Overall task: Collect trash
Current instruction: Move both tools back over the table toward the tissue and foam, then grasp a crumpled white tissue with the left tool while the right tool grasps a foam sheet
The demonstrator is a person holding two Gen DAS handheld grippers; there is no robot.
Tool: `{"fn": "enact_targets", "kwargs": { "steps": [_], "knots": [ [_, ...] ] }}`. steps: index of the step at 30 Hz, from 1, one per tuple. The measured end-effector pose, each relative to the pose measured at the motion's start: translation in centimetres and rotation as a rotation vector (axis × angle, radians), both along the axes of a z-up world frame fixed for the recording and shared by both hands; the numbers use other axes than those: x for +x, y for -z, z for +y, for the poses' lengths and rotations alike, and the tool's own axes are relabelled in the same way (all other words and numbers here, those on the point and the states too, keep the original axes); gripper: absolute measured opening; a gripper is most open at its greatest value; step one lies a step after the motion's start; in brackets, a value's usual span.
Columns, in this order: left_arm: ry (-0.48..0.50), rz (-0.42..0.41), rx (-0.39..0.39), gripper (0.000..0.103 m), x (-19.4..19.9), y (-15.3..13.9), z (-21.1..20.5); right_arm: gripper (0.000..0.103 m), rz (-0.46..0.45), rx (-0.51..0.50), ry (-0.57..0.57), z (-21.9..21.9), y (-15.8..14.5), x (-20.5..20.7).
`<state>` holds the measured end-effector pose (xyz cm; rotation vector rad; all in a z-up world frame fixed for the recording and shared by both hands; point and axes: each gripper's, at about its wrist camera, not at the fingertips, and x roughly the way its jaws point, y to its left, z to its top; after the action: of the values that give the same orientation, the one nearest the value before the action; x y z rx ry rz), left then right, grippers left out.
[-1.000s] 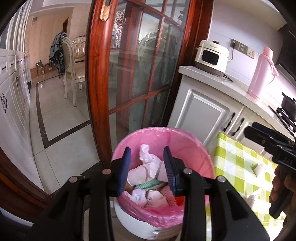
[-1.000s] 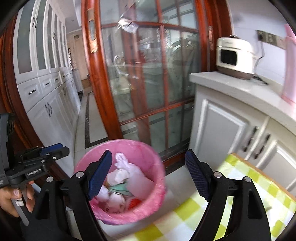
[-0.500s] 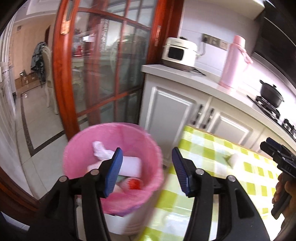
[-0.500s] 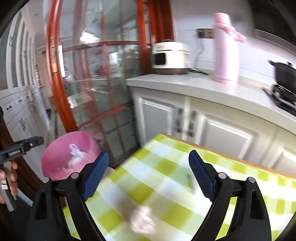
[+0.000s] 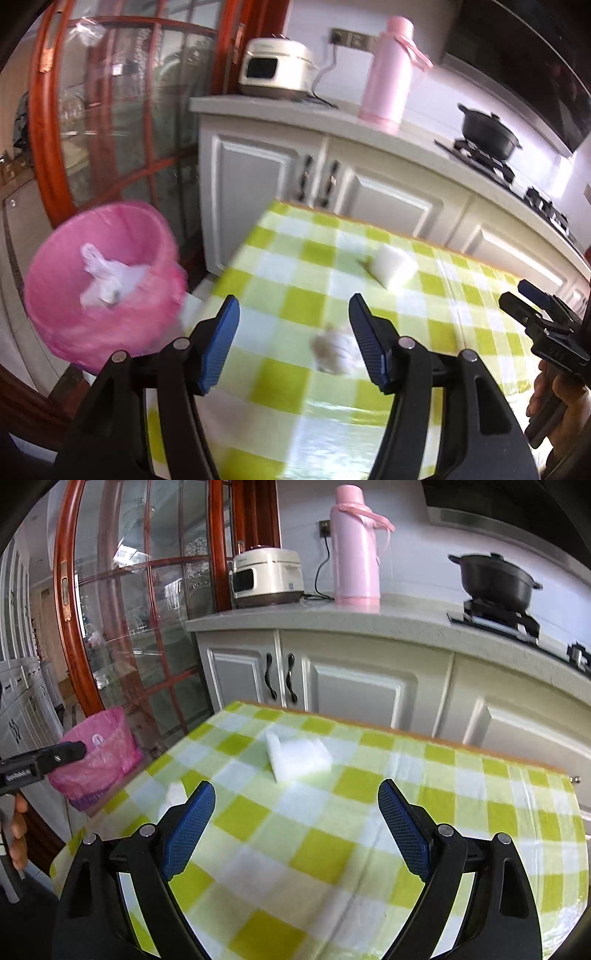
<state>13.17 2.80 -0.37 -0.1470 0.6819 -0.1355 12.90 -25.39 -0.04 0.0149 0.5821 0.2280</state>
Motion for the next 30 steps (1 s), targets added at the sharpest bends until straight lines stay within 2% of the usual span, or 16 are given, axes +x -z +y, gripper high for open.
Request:
{"fn": "enact_targets", "kwargs": {
  "steps": [8, 20, 26, 29, 30],
  "knots": [
    [0.063, 0.093, -0.008, 0.060, 0.8, 3.9, -4.5, 0.085, 0.043, 0.025, 0.023, -2.8, 2.2, -0.5],
    [0.081, 0.181, -0.022, 0.058, 4.2, 7.4, -6.0, 0.085, 0.073, 0.040, 0.021, -3.1, 3.1, 1.6],
    [0.087, 0.221, -0.025, 0.049, 5.8, 9.0, -6.3, 0.085, 0.090, 0.035, 0.006, -2.7, 3.5, 3.5],
    [0.091, 0.239, -0.027, 0.041, 6.5, 9.7, -6.3, 0.085, 0.101, 0.038, -0.008, -2.3, 3.7, 5.0],
    [0.096, 0.245, -0.029, 0.035, 6.7, 9.9, -6.4, 0.085, 0.104, 0.037, -0.014, -2.1, 3.8, 5.4]
  ]
}}
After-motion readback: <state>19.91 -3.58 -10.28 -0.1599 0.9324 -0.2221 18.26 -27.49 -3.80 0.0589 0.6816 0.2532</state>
